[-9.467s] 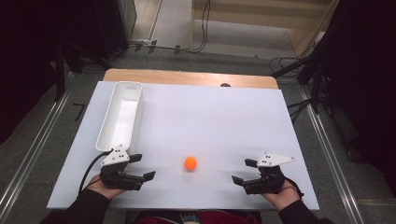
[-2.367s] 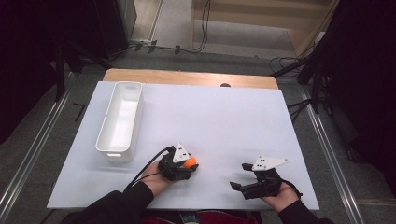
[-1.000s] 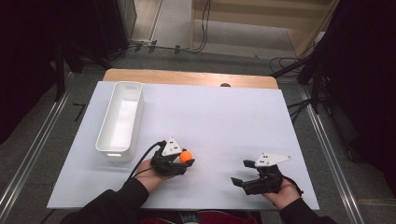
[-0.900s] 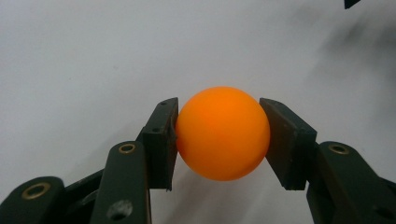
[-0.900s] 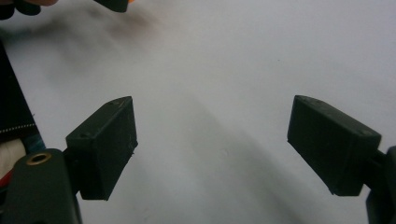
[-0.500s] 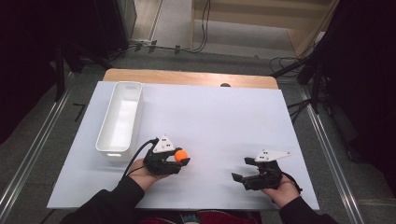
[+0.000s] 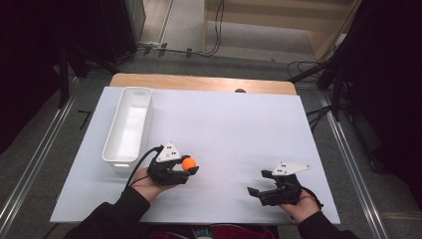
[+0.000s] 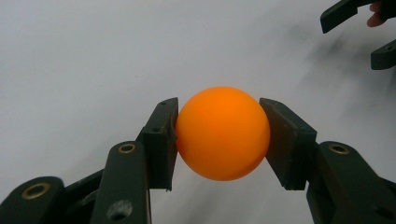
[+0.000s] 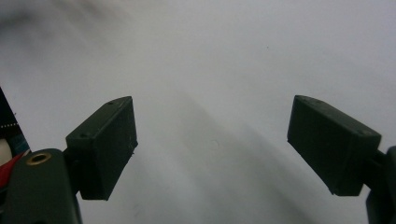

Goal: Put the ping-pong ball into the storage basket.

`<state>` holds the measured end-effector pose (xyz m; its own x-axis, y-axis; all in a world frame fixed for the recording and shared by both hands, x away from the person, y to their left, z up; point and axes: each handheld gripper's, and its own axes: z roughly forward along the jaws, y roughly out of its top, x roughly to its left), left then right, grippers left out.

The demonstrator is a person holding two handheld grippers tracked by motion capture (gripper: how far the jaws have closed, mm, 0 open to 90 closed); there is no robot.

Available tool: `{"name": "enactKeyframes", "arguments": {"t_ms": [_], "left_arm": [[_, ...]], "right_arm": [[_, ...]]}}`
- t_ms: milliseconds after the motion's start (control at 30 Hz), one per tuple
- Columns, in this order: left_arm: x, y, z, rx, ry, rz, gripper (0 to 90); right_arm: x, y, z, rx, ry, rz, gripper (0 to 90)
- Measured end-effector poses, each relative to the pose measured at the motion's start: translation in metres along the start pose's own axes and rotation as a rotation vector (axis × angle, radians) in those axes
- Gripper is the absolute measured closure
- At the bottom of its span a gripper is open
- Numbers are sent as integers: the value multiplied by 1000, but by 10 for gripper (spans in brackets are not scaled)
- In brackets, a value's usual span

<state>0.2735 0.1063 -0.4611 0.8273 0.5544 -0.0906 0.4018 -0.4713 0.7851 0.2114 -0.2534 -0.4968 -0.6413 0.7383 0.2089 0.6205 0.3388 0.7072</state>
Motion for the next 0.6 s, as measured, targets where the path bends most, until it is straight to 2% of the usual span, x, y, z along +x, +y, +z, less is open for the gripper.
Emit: {"name": "enactKeyframes", "arguments": {"t_ms": [400,533,600], "left_arm": [[4,2,-7,-34,34,-17,496],[6,3,-11,-45,66,-13,496],[7,4,-12,-59,72,-26,496]], "right_arm": [[1,0,0,8,5,-1,145],[1,0,1,10,7,-6,145],[1,-1,1,9,5,-7,145]]}}
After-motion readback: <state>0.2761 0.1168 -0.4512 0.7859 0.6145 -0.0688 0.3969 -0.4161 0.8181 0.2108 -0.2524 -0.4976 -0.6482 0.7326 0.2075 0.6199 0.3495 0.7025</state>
